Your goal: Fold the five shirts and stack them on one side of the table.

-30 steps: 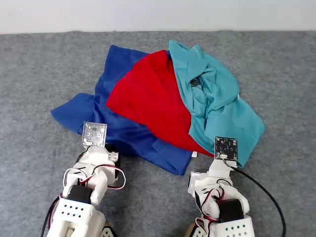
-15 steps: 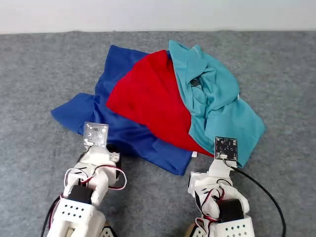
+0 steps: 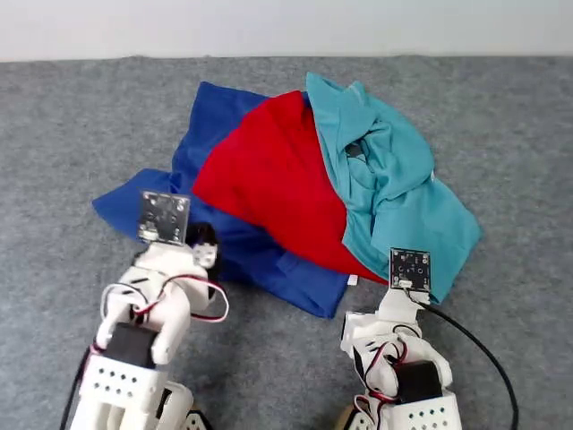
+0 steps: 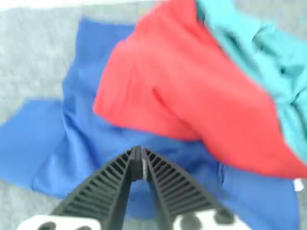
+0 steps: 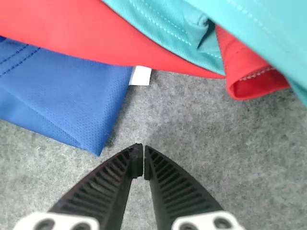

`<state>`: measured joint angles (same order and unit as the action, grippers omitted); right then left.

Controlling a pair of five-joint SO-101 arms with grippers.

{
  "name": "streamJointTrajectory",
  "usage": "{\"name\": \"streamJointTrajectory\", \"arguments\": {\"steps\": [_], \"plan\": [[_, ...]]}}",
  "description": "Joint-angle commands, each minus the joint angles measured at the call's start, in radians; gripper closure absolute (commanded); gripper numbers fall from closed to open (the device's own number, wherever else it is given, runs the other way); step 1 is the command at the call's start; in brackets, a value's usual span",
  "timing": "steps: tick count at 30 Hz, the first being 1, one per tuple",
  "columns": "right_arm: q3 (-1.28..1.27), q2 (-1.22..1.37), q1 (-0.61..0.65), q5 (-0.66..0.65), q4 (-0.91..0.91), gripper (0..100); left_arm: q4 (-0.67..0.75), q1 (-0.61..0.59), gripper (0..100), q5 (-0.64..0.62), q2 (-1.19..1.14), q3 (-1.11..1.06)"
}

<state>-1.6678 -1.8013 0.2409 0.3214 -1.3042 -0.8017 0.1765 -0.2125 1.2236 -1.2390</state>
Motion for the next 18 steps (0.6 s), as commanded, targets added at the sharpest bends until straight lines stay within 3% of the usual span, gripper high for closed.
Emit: {"name": "streamJointTrajectory", "arguments": {"steps": [1, 10, 18], "plan": [[-0.015, -0.010, 0.002, 0.009, -0.008, 98.7, -0.091, -0.003, 98, 0.006, 0.008, 0.174], [-0.015, -0.010, 0.002, 0.009, -0.008, 98.7, -0.109, -0.002, 98, 0.008, -0.023, 0.406], [-0.015, -0.010, 0.002, 0.009, -0.008, 98.7, -0.147, -0.084, 98, 0.008, -0.350, 0.664]]}}
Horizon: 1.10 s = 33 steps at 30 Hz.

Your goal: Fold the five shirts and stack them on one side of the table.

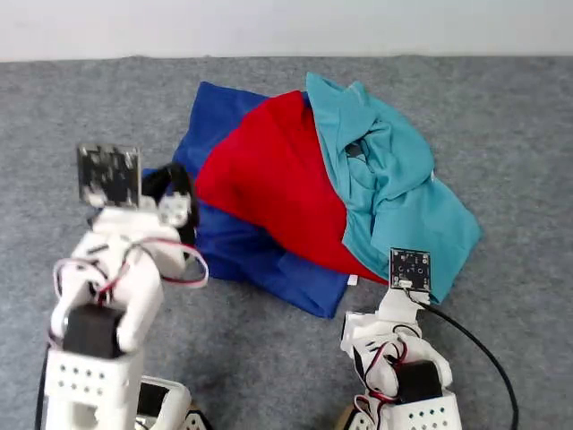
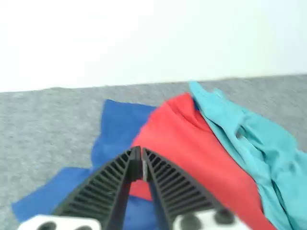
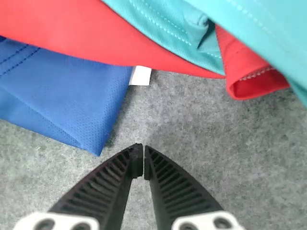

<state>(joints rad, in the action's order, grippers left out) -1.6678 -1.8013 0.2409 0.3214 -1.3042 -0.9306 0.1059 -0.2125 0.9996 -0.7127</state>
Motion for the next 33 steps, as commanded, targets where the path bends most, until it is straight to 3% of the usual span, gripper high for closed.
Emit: {"name": "streamJointTrajectory", "arguments": {"steps": [1, 4, 9, 16, 21, 24, 33], "plan": [[-0.015, -0.010, 0.002, 0.009, -0.008, 98.7, -0.055, -0.008, 98, 0.009, -0.172, 0.183], [-0.015, -0.010, 0.002, 0.009, -0.008, 98.7, -0.181, 0.011, 98, 0.060, -0.285, 0.311], [-0.015, -0.010, 0.002, 0.009, -0.008, 98.7, -0.290, 0.014, 98, 0.270, -0.397, 0.460], [-0.015, -0.010, 0.002, 0.009, -0.008, 98.7, -0.207, 0.012, 98, 0.776, -0.557, 0.496], [-0.015, -0.010, 0.002, 0.009, -0.008, 98.7, -0.207, 0.035, 97, 0.819, -0.733, 0.504], [-0.015, -0.010, 0.002, 0.009, -0.008, 98.7, -0.227, 0.035, 87, 0.902, -0.821, 0.504], [-0.015, -0.010, 0.002, 0.009, -0.008, 98.7, -0.221, 0.041, 66, 0.893, -0.939, 0.503]]}}
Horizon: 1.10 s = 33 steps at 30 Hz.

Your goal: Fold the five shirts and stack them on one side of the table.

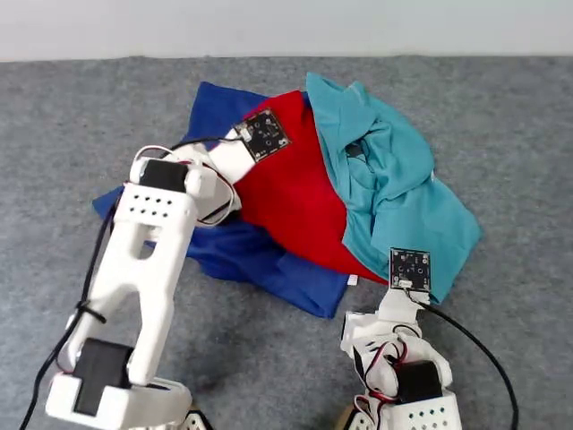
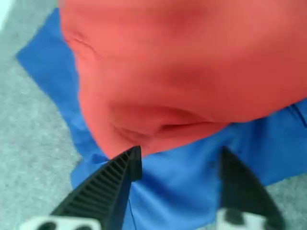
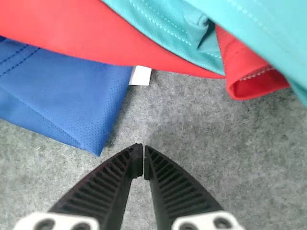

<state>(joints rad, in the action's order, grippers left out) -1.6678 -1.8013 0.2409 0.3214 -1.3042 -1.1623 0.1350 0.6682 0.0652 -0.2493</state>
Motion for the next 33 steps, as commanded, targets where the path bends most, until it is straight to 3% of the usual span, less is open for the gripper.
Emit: {"name": "streamJointTrajectory", "arguments": {"steps": [1, 8, 12, 18, 23, 30, 33], "plan": [[-0.015, -0.010, 0.002, 0.009, -0.008, 98.7, 0.008, 0.025, 65, 0.012, -0.017, 0.039], [-0.015, -0.010, 0.002, 0.009, -0.008, 98.7, 0.068, 0.061, 65, 0.035, -0.195, 0.041], [-0.015, -0.010, 0.002, 0.009, -0.008, 98.7, 0.215, 0.054, 66, 0.035, -0.322, 0.041], [-0.015, -0.010, 0.002, 0.009, -0.008, 98.7, 0.322, 0.044, 78, 0.035, -0.428, 0.051], [-0.015, -0.010, 0.002, 0.009, -0.008, 98.7, 0.227, 0.049, 99, 0.038, -0.425, 0.130], [-0.015, -0.010, 0.002, 0.009, -0.008, 98.7, -0.084, -0.040, 99, 0.035, -0.282, 0.366], [-0.015, -0.010, 0.002, 0.009, -0.008, 98.7, -0.135, -0.089, 99, 0.034, -0.169, 0.444]]}}
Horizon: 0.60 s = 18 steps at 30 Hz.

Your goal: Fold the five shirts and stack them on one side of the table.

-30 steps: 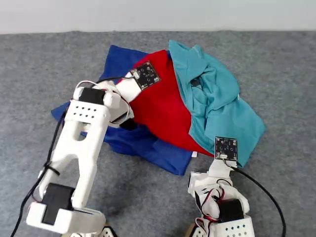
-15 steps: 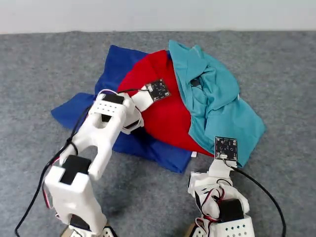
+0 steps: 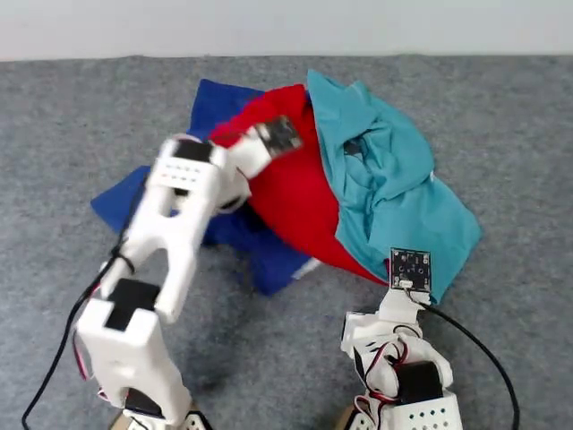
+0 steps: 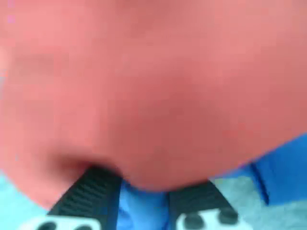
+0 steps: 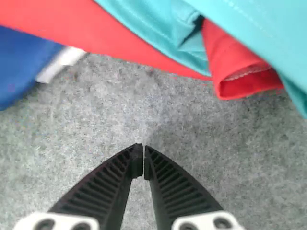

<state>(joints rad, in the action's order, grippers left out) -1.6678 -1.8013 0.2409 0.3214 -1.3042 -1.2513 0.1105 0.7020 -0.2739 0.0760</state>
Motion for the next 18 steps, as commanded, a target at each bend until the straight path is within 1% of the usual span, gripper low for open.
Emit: {"name": "streamJointTrajectory", "arguments": {"steps": [1, 5, 10, 13, 18], "plan": [[-0.015, -0.010, 0.002, 0.009, -0.008, 98.7, -0.048, -0.084, 99, 0.000, 0.210, 0.136], [-0.015, -0.010, 0.002, 0.009, -0.008, 98.7, -0.032, -0.169, 99, 0.000, 0.362, 0.179], [-0.015, -0.010, 0.002, 0.009, -0.008, 98.7, 0.044, -0.308, 99, 0.000, 0.503, 0.183], [-0.015, -0.010, 0.002, 0.009, -0.008, 98.7, 0.103, -0.419, 99, 0.000, 0.543, 0.183], [-0.015, -0.010, 0.002, 0.009, -0.008, 98.7, 0.221, -0.608, 99, 0.000, 0.542, 0.174]]}}
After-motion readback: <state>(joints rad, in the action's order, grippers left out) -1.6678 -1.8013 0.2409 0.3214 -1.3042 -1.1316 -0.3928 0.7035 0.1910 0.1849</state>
